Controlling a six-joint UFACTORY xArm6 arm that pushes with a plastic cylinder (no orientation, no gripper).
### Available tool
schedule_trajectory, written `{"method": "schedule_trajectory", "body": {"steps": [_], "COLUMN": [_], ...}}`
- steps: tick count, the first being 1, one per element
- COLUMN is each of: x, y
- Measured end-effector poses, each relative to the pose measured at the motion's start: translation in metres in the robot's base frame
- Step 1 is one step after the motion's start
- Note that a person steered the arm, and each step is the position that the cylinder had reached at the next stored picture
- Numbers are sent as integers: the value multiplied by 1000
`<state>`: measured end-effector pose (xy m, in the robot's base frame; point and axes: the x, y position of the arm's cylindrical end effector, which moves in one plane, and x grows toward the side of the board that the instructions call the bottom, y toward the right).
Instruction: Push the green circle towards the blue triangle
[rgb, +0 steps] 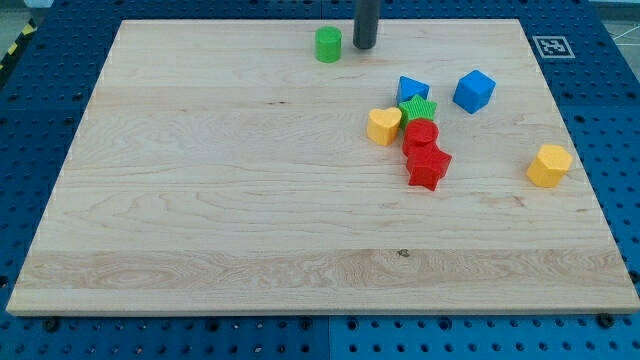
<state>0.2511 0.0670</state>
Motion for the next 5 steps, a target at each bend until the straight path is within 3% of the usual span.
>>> {"method": "schedule_trajectory", "body": {"steps": [1,3,5], "x": [5,-59,-33], "y": [10,-35,-71]}}
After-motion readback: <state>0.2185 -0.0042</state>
